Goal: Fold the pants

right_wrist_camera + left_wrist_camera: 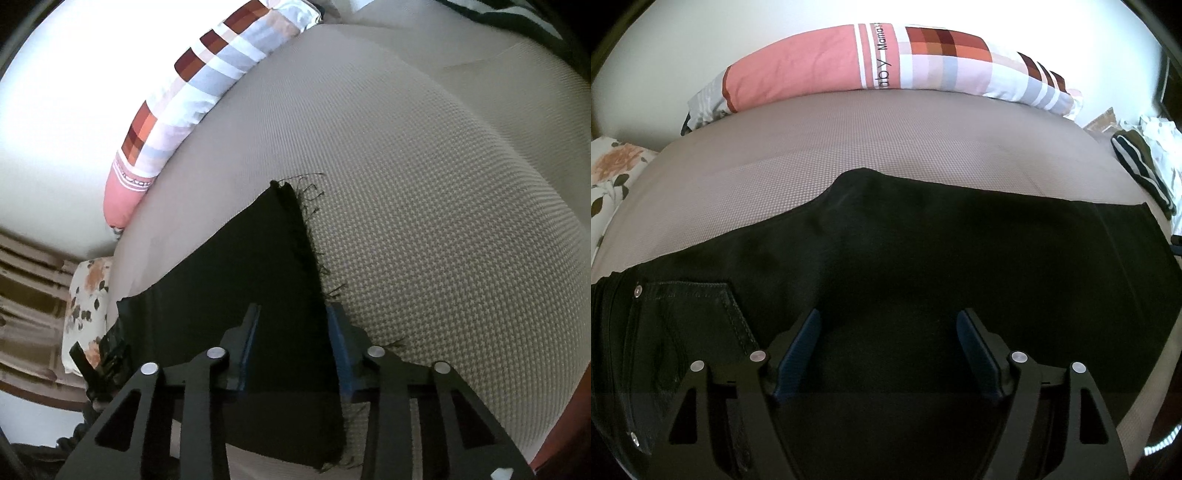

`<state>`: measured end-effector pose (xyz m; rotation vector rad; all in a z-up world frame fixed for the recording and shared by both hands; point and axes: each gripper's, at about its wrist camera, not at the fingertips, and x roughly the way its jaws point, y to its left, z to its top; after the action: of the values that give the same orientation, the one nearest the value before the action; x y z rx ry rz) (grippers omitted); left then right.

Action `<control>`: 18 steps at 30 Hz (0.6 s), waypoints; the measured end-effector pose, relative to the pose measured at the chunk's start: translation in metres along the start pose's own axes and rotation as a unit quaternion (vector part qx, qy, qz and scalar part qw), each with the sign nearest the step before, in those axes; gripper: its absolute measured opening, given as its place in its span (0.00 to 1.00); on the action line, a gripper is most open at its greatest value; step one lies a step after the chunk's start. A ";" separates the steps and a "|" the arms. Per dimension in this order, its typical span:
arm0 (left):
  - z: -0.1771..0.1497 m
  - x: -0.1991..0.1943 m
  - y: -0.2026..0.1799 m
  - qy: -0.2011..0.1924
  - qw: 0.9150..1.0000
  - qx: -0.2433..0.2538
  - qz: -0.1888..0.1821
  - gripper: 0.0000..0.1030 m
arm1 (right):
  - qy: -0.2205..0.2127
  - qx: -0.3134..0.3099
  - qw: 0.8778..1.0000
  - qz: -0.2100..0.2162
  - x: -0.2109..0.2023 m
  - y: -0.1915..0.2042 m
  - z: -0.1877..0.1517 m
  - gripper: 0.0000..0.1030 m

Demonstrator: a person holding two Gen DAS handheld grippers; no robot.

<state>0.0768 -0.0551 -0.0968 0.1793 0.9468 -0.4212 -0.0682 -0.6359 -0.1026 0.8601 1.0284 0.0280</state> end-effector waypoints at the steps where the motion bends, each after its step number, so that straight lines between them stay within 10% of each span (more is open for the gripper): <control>1: 0.000 0.000 0.000 0.000 1.000 0.000 0.000 0.75 | 0.001 0.002 1.000 0.008 0.001 -0.002 0.001 0.31; 11: 0.000 0.000 -0.001 0.002 1.000 0.001 0.002 0.76 | 0.006 0.005 0.999 0.053 0.027 0.005 0.006 0.13; 18: 0.001 0.000 0.000 0.000 1.000 0.002 0.001 0.76 | -0.018 -0.007 1.000 0.002 0.024 0.024 0.000 0.09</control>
<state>0.0772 -0.0550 -0.0962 0.1838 0.9456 -0.4207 -0.0467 -0.6099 -0.1051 0.8477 0.9913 0.0232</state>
